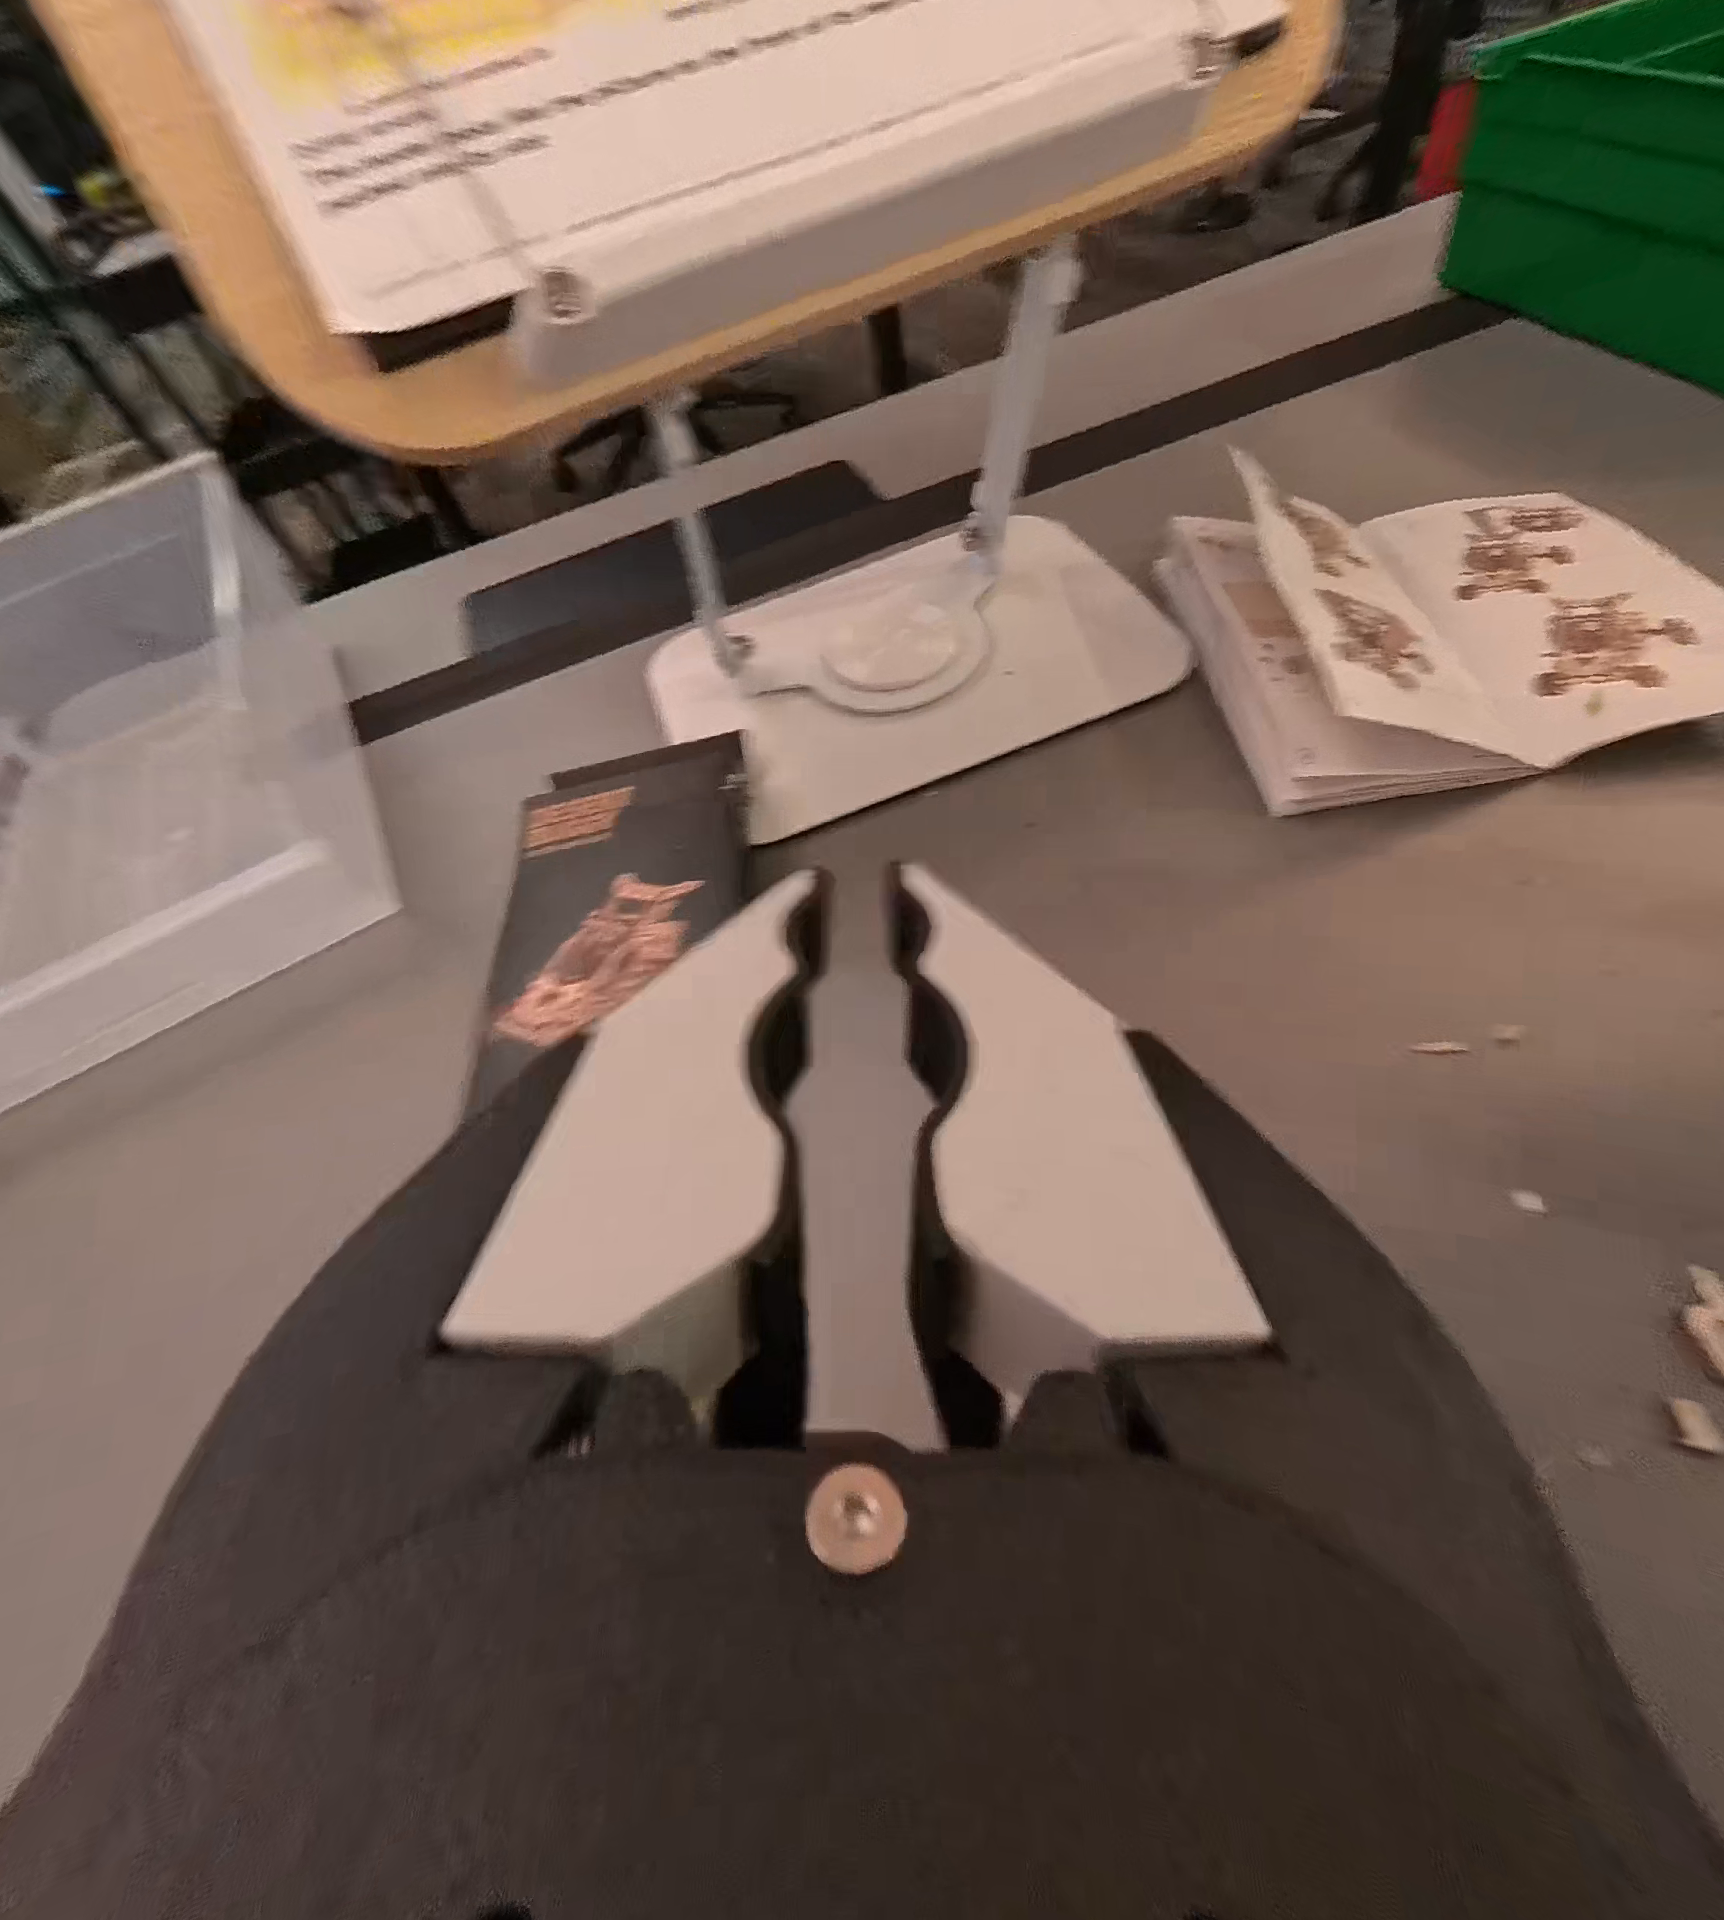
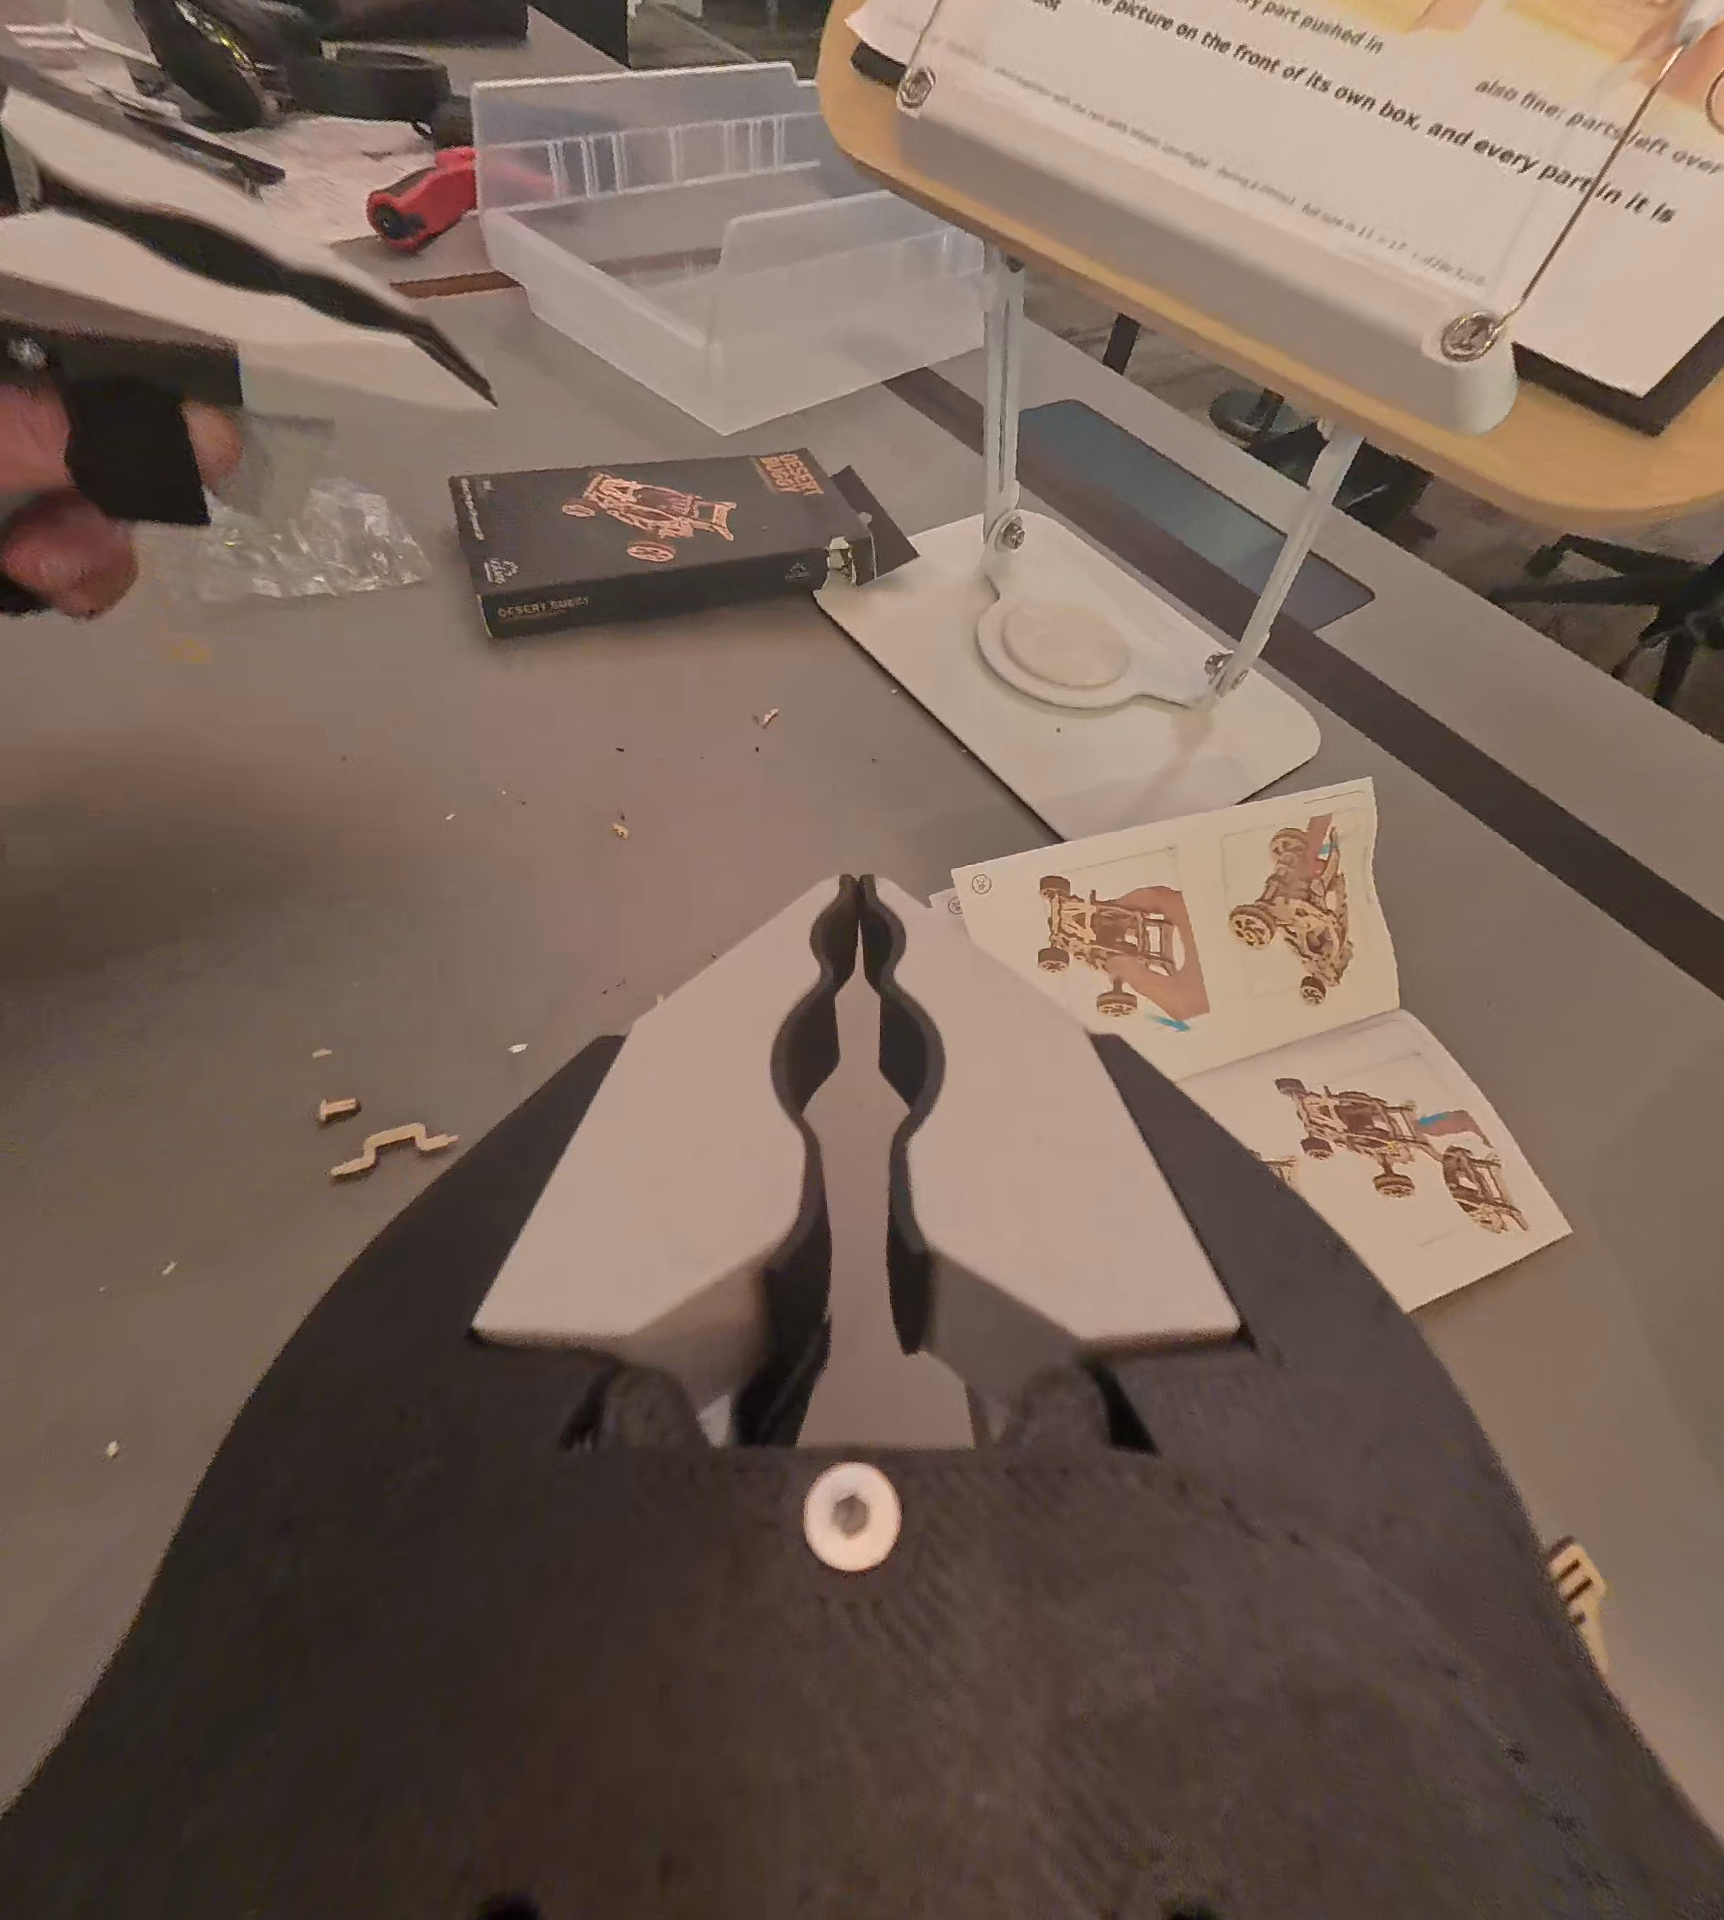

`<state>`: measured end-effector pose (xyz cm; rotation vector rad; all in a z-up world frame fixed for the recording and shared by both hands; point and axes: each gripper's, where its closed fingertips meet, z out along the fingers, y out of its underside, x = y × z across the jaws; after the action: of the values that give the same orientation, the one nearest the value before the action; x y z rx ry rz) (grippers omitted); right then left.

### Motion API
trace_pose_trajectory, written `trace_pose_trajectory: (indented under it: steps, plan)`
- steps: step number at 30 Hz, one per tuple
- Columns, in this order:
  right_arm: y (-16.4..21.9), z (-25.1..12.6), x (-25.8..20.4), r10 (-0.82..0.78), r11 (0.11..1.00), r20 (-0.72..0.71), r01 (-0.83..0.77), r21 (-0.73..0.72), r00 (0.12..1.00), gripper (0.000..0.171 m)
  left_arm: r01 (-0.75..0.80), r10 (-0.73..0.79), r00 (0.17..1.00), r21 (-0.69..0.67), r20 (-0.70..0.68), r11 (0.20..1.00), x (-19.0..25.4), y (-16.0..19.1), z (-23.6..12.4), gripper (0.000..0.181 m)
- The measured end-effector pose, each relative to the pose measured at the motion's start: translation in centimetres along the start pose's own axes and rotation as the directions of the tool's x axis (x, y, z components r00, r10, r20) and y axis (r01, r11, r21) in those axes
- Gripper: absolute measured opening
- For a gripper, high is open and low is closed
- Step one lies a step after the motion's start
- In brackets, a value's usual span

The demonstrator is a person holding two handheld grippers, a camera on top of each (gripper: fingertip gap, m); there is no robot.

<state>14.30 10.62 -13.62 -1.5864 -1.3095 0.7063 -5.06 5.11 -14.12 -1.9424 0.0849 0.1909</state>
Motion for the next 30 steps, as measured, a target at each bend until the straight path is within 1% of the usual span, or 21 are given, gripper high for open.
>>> trace_pose_trajectory:
  steps: [2, 4, 5, 6, 8, 9, 11, 12, 13, 15, 17, 21, 24, 27, 30]
  plan:
    - [0.1, -0.3, -0.2, -0.001, 1.0, 0.01, 0.001, 0.002, 1.0, 0.0, -0.002, 0.003, 0.997, -0.02, 0.075, 1.0, -3.1, 0.4, -0.3, 0.065]
    - [0.2, -0.4, -0.3, -0.002, 1.0, 0.019, 0.002, 0.001, 1.0, 0.0, 0.005, 0.007, 0.994, -0.111, 0.11, 0.994, -5.5, 1.9, 0.4, 0.102]
    - [0.2, -0.4, -0.4, 0.001, 1.0, 0.026, -0.001, 0.001, 1.0, 0.0, 0.024, -0.003, 0.993, -0.168, 0.12, 0.985, -6.5, 2.9, 1.0, 0.125]
    - [0.3, -0.3, -0.4, 0.003, 1.0, 0.031, -0.003, 0.0, 1.0, 0.0, 0.051, -0.024, 0.993, -0.235, 0.117, 0.971, -7.2, 4.0, 1.6, 0.138]
    - [0.5, -0.1, -0.7, 0.0, 1.0, 0.045, 0.001, -0.01, 0.999, 0.0, 0.095, -0.075, 0.995, -0.357, 0.068, 0.929, -7.4, 6.2, 3.0, 0.149]
    - [0.6, 0.0, -0.9, -0.001, 1.0, 0.054, 0.002, -0.015, 0.999, 0.001, 0.11, -0.097, 0.994, -0.408, 0.054, 0.906, -7.6, 7.3, 3.7, 0.149]
    - [0.8, 0.3, -1.6, -0.004, 1.0, 0.079, 0.006, -0.028, 0.997, 0.001, 0.116, -0.12, 0.992, -0.503, 0.025, 0.856, -7.6, 9.2, 4.9, 0.143]
    - [0.9, 0.4, -2.0, -0.012, 0.999, 0.09, 0.015, -0.036, 0.996, 0.002, 0.125, -0.137, 0.99, -0.528, 0.018, 0.84, -7.7, 9.9, 5.5, 0.136]
    - [0.8, 0.5, -2.4, -0.024, 0.999, 0.099, 0.028, -0.043, 0.995, 0.002, 0.13, -0.165, 0.986, -0.554, -0.014, 0.822, -7.3, 10.5, 5.9, 0.122]
    - [0.8, 0.8, -3.7, -0.067, 0.995, 0.116, 0.074, -0.062, 0.991, 0.002, 0.136, -0.189, 0.981, -0.588, -0.03, 0.798, -7.2, 11.4, 6.5, 0.104]
    - [0.7, 1.2, -5.6, -0.13, 0.987, 0.14, 0.142, -0.08, 0.982, 0.002, 0.13, -0.191, 0.981, -0.586, -0.044, 0.8, -7.1, 11.3, 6.8, 0.103]
    - [0.8, 1.9, -10.3, -0.22, 0.965, 0.235, 0.247, -0.092, 0.947, 0.001, 0.11, -0.171, 0.983, -0.563, -0.058, 0.819, -6.7, 10.7, 7.0, 0.102]
    - [1.1, 1.8, -11.8, -0.247, 0.955, 0.268, 0.281, -0.099, 0.931, 0.002, 0.098, -0.162, 0.983, -0.519, -0.08, 0.849, -5.9, 9.5, 6.7, 0.102]
    - [1.4, 1.5, -11.3, -0.208, 0.962, 0.272, 0.248, -0.119, 0.939, 0.007, 0.105, -0.174, 0.979, -0.474, -0.104, 0.875, -4.9, 8.3, 6.2, 0.102]
    - [1.8, 1.0, -9.9, -0.075, 0.981, 0.283, 0.121, -0.15, 0.956, 0.012, 0.124, -0.198, 0.972, -0.436, -0.128, 0.891, -4.0, 7.5, 5.4, 0.102]
